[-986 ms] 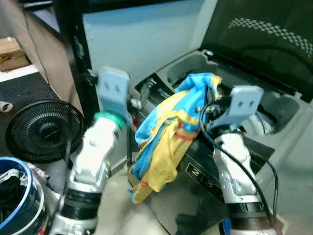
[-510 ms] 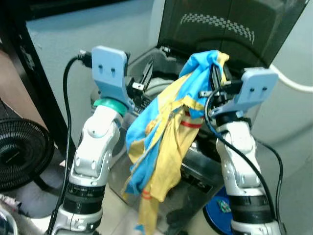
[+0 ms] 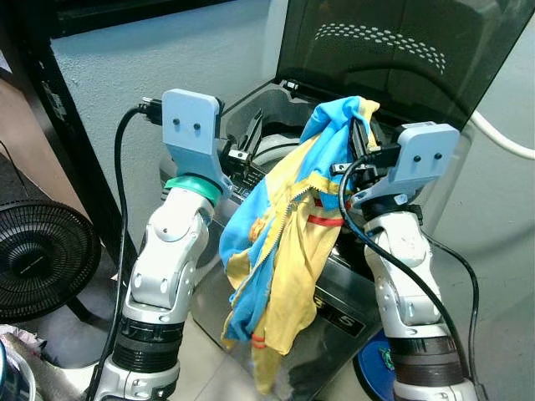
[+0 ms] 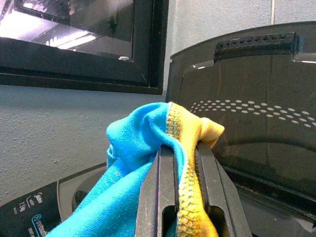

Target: Clothes washing

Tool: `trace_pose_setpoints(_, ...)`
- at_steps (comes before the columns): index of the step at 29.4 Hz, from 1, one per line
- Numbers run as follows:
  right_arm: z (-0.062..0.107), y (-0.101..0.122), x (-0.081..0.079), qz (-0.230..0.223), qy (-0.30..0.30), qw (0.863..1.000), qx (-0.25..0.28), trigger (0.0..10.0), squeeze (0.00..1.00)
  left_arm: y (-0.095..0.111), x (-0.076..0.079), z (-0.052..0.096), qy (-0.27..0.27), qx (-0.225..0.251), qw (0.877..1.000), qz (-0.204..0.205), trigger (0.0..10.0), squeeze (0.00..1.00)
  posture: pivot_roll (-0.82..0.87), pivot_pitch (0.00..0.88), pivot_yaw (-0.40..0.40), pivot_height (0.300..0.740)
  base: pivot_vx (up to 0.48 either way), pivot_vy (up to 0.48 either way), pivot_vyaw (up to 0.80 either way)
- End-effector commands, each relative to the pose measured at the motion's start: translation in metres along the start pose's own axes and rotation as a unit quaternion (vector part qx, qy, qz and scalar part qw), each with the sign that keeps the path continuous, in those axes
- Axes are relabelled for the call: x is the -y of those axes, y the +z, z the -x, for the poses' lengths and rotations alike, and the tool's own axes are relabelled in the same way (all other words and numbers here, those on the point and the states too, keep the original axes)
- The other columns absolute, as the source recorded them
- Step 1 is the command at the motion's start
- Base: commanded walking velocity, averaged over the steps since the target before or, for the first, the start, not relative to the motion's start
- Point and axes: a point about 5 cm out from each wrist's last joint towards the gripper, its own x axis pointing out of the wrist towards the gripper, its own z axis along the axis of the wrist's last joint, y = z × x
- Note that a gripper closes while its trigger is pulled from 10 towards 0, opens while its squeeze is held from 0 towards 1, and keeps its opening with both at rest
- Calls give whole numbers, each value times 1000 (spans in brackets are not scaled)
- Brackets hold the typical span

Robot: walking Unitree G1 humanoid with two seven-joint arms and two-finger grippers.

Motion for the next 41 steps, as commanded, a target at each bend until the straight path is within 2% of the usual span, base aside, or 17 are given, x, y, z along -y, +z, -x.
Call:
trace_pose_setpoints(1, 2, -3, 3, 4, -4, 1000, -8, 10000, 0, -3, 1, 2, 1, -7, 1000, 8, 10000, 0, 81, 0, 6, 720, 0, 0, 0)
trace_pose_setpoints(9, 3, -6, 3, 5, -5, 1000, -13, 10000, 0, -4, -1, 3, 8, -12, 1000, 12, 10000, 0, 81, 0, 4, 720, 0, 0, 0)
trace_pose_setpoints(23, 4, -8, 4, 8, -6, 1000, -20, 10000, 0, -6, -1, 3, 13, -17, 1000, 16, 10000, 0, 79, 0, 4, 720, 0, 480, 0)
trace_pose_setpoints(27, 5, -13, 4, 15, -7, 999, -35, 10000, 0, -7, -2, 3, 15, -21, 1000, 17, 10000, 0, 78, 0, 4, 720, 0, 480, -800)
trace_pose_setpoints(41, 6, -18, 7, 33, -11, 998, -53, 10000, 0, -10, -2, 3, 18, -29, 999, 22, 10000, 0, 73, 0, 3, 720, 0, 0, -57)
